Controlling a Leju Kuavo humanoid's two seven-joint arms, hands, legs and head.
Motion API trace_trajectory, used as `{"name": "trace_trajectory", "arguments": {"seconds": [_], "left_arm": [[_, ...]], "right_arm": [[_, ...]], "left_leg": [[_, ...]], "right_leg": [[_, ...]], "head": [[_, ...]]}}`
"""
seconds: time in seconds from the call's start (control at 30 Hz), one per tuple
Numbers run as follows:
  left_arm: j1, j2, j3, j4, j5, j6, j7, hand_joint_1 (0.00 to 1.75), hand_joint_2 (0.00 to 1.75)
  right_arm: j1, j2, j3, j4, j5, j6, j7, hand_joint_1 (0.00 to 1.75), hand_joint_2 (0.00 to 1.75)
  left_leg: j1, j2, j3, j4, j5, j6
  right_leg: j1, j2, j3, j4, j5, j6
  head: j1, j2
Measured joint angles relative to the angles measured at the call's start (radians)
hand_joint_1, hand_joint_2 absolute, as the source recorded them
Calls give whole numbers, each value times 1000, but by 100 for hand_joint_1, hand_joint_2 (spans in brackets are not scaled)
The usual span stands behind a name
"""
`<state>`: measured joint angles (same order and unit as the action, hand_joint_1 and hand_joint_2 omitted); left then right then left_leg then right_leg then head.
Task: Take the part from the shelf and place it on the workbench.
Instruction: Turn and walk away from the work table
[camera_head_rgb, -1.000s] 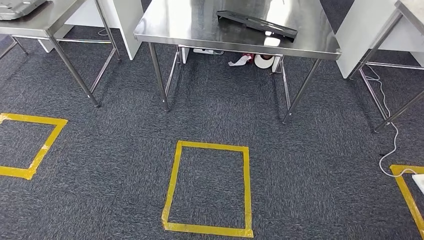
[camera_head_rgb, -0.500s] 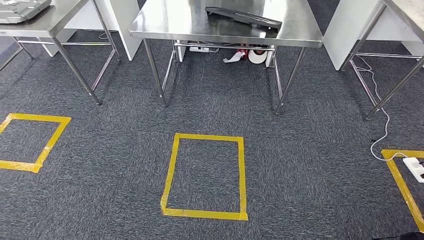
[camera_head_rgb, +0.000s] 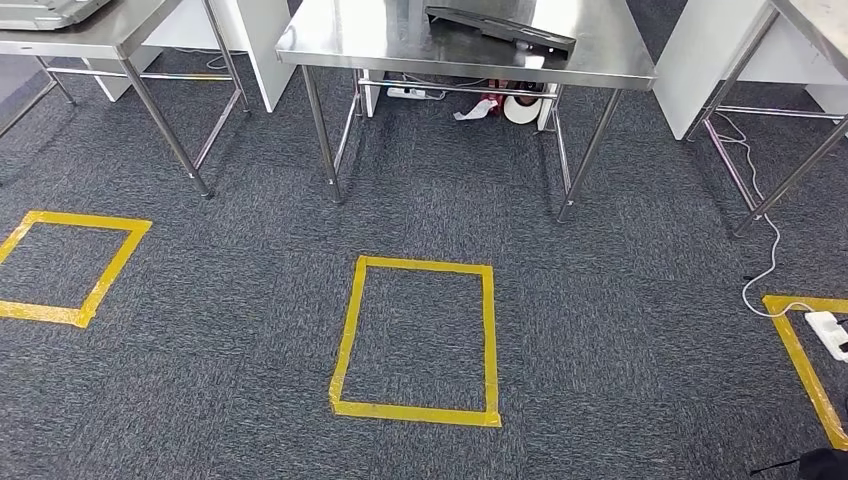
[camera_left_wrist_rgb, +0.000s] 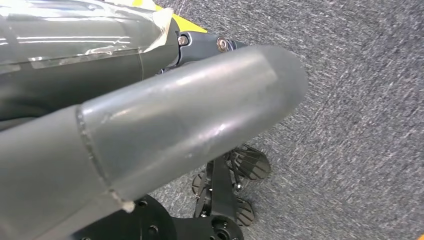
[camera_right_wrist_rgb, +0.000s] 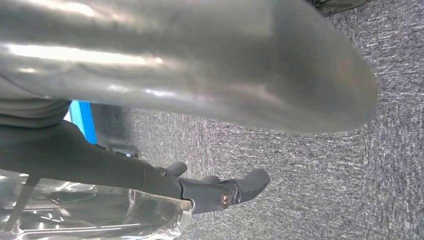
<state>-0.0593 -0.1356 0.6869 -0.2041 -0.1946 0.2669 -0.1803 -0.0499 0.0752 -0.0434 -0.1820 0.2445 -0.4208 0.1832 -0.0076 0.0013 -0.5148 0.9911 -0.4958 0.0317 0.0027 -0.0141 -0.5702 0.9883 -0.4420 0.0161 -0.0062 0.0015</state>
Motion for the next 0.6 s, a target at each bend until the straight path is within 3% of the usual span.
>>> {"name": "trace_trajectory", "arguments": {"seconds": [0.17, 0.33, 0.43, 0.5, 0.57, 0.6], "left_arm": [[1, 0, 0, 1, 0, 5, 2, 0, 0], [1, 0, 0, 1, 0, 13, 4, 0, 0], [1, -2, 0, 2, 2, 17, 6, 0, 0], [0, -5, 0, 3, 3, 18, 7, 0, 0], [0, -7, 0, 3, 4, 18, 8, 0, 0], [2, -9, 0, 3, 4, 19, 9, 0, 0]], "right_arm": [[0, 0, -1, 0, 0, 0, -1, 0, 0], [0, 0, -1, 0, 13, 0, -3, 0, 0], [0, -2, 0, 0, 33, 3, -2, 0, 0], [-1, -4, 2, 0, 42, 7, -1, 0, 0], [0, -6, 2, 0, 43, 10, -1, 0, 0], [0, -8, 2, 0, 44, 10, -1, 0, 0]], "left_leg": [[-3, 1, -10, 2, 7, 4], [-3, 1, -11, 2, 7, 4], [7, -2, -4, -17, 22, 15], [21, -5, 0, -40, 40, 24], [26, -10, -8, -44, 48, 22], [29, -14, -12, -44, 51, 17]], "right_leg": [[-3, 0, -2, 0, 9, 8], [-3, 0, -3, 0, 10, 9], [-9, -1, -4, -1, 9, 17], [-9, 3, -30, 57, -32, 14], [-16, 8, -82, 188, -101, 11], [-21, 9, -102, 245, -125, 14]], "head": [[0, 0], [0, 0], [-1, 0], [4, 0], [10, 0], [11, 0]]}}
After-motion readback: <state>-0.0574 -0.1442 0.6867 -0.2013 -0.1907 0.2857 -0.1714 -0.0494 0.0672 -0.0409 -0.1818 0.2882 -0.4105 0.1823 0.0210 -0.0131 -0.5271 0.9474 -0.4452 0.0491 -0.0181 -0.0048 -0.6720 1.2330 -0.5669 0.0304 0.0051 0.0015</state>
